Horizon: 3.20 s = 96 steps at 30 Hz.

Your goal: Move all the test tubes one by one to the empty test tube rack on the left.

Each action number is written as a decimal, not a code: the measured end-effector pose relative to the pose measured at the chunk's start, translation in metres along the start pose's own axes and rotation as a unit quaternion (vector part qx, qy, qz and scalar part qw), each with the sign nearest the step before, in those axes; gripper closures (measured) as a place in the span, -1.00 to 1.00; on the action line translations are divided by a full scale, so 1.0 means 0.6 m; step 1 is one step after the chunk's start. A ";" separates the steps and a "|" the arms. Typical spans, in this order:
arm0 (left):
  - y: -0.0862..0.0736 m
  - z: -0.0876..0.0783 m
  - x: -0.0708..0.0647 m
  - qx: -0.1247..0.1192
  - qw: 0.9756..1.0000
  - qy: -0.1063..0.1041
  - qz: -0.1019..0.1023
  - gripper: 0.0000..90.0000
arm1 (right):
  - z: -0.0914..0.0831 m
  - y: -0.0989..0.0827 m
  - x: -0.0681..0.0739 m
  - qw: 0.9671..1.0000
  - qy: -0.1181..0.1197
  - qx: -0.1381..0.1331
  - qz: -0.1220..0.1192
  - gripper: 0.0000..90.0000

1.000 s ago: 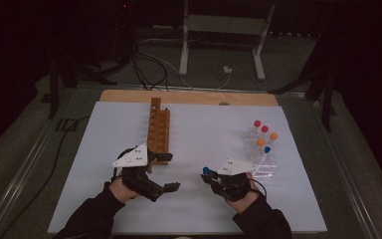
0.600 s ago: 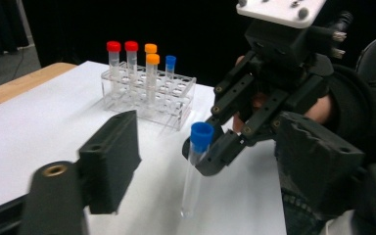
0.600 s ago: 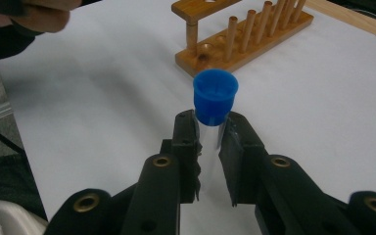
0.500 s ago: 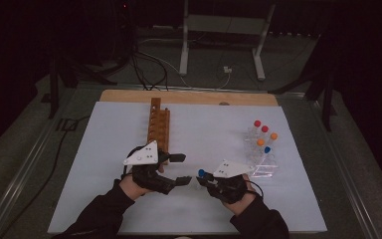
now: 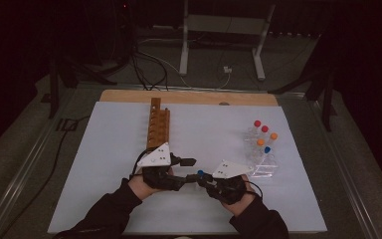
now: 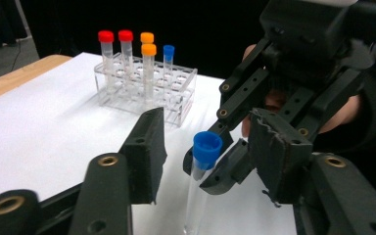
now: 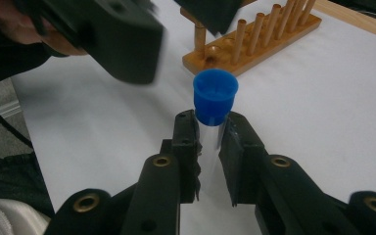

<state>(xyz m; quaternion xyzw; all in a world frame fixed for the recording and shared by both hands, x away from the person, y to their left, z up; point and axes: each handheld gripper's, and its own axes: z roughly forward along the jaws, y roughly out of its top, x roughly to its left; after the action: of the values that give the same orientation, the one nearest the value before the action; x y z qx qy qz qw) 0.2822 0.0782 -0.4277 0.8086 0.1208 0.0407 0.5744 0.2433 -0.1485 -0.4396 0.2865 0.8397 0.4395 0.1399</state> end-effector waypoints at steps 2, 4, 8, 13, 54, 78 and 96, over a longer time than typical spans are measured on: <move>-0.001 0.005 -0.001 0.006 1.000 -0.001 0.003 0.19 | 0.000 0.000 0.001 1.000 0.001 0.000 -0.001 0.71; -0.002 0.009 -0.001 0.012 1.000 -0.001 0.004 0.25 | 0.000 0.000 0.001 1.000 0.001 -0.001 0.000 0.71; -0.003 0.013 -0.001 0.019 1.000 0.000 0.007 0.37 | -0.001 0.000 0.001 1.000 0.002 -0.001 -0.001 0.71; -0.005 0.018 0.001 0.026 1.000 -0.002 0.008 0.51 | 0.000 0.001 0.001 1.000 0.003 -0.001 -0.001 0.71; 0.034 -0.021 0.038 0.024 0.999 0.040 0.023 0.73 | -0.018 -0.006 -0.015 0.998 -0.035 -0.043 0.035 -0.55; 0.085 -0.056 0.100 0.035 0.996 0.078 0.022 0.73 | -0.032 -0.009 -0.019 0.997 -0.031 -0.069 0.034 -0.98; 0.104 -0.122 0.204 0.005 0.984 0.178 -0.016 0.73 | -0.038 -0.008 -0.018 0.996 -0.031 -0.078 0.035 -1.00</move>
<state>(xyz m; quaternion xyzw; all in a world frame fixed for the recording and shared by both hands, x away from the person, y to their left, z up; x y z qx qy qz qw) 0.3949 0.1556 -0.3533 0.7892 0.2344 0.1743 0.5402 0.2392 -0.1721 -0.4309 0.3171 0.7877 0.4991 0.1726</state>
